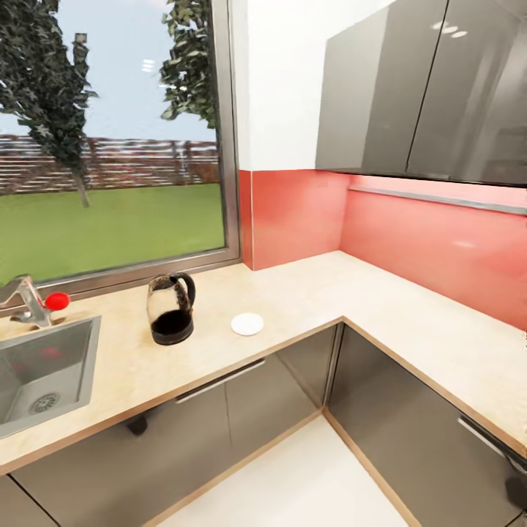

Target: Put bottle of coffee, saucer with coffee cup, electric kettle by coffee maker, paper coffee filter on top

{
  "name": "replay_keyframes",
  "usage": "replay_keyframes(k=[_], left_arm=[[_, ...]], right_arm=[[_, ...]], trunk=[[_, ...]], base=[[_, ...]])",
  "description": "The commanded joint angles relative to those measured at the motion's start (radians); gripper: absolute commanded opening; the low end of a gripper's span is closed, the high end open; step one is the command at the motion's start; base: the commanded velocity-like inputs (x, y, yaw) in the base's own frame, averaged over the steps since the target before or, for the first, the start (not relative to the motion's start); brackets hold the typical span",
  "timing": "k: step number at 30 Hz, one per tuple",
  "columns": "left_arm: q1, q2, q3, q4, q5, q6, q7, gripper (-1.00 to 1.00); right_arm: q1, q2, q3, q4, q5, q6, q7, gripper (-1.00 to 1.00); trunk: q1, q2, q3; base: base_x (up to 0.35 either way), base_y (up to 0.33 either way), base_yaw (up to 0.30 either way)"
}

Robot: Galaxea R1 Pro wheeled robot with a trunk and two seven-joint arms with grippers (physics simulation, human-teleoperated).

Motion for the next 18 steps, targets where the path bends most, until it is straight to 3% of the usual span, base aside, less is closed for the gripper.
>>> replay_keyframes(k=[1,18], left_arm=[[0.0,0.0,-0.003,-0.002,-0.002,-0.001,0.004,1.0],[0.0,0.001,0.0,-0.002,-0.002,-0.001,0.004,1.0]], right_arm=[[0.0,0.0,0.0,-0.001,-0.007,-0.002,-0.001,1.0],[0.0,0.0,0.001,-0.001,-0.005,-0.002,-0.003,1.0]], trunk=[[0.001,-0.002,-0.002],[0.001,-0.002,-0.002]], base=[[0.087,-0.313,0.061],[0.093,-0.312,0.248]])
